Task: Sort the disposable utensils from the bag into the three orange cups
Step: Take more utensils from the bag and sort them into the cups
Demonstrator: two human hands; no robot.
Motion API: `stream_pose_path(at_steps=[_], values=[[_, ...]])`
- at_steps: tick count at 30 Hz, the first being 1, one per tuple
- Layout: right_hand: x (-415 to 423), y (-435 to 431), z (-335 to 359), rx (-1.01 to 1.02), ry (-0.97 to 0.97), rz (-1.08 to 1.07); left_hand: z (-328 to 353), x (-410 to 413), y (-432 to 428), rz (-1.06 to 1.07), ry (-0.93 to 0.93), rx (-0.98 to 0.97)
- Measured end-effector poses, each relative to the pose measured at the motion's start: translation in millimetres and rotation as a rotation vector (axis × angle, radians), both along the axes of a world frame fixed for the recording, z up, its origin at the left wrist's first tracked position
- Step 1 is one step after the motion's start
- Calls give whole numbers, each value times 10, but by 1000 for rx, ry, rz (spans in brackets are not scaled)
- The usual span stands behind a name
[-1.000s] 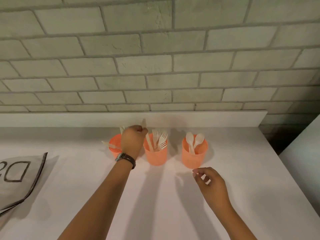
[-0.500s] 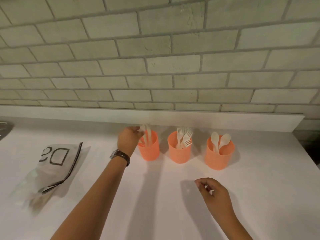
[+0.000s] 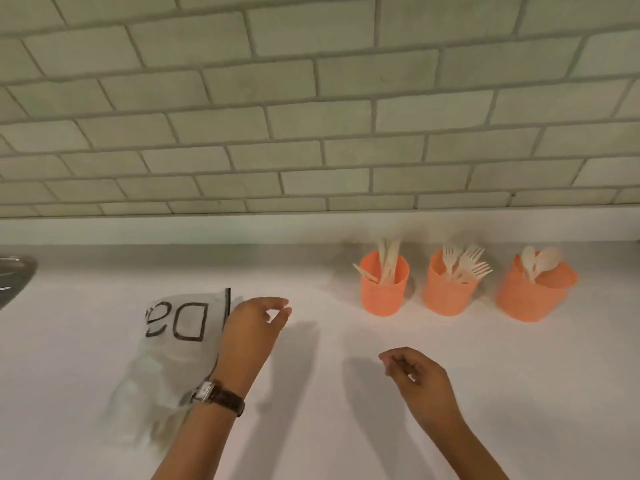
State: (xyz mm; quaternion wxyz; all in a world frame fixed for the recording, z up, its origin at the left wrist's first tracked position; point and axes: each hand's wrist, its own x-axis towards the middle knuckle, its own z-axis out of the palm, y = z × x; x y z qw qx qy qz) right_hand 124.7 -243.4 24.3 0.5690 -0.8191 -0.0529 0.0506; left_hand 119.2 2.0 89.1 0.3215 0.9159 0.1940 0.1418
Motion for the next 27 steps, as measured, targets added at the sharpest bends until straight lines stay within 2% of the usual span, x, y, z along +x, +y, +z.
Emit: stream_pose_path(at_steps=[5, 8, 10, 14, 18, 23, 27], values=[[-459, 851, -87, -58, 73, 2, -387, -540, 1063, 12, 174, 301], [-672, 1254, -84, -92, 89, 37, -590, -703, 1361, -14, 308, 352], [-747, 1448, -67, -112, 89, 63, -726, -767, 1433, -77, 297, 341], [-775, 1732, -56, -167, 75, 102, -901, -800, 1562, -119, 135, 284], [-800, 1938, -44, -183, 54, 128, -810, -807, 1699, -76, 28, -13], [-837, 2095, 60, -142, -15, 147, -252, -831, 1878, 86, -54, -708], [-913, 2191, 380, -98, -192, 183, 226, -860, 1796, -65, -114, -1117]])
